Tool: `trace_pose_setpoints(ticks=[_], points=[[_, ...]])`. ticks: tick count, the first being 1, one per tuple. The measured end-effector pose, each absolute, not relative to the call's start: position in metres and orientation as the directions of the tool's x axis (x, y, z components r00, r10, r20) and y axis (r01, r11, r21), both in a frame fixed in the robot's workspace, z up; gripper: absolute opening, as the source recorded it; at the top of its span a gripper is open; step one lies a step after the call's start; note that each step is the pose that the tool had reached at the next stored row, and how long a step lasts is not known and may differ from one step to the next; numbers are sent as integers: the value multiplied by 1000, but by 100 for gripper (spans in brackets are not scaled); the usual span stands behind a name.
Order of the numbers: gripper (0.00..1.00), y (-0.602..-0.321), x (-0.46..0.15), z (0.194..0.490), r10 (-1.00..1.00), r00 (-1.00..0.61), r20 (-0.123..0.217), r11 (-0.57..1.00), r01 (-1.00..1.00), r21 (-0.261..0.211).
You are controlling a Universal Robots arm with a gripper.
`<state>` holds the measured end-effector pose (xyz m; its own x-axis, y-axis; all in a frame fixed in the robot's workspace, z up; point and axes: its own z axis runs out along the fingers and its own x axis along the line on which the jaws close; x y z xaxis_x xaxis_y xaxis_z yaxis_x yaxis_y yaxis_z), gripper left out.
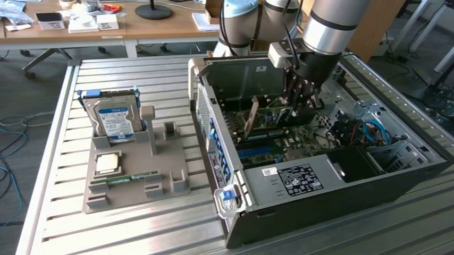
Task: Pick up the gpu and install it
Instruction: 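Insert the gpu into the slot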
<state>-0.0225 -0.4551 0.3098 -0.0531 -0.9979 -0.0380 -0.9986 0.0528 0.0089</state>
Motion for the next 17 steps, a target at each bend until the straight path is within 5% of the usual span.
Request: trace_pose_setpoints(ticks=[17], points=[[27, -455, -35, 307, -998, -53, -38, 53, -999, 9]])
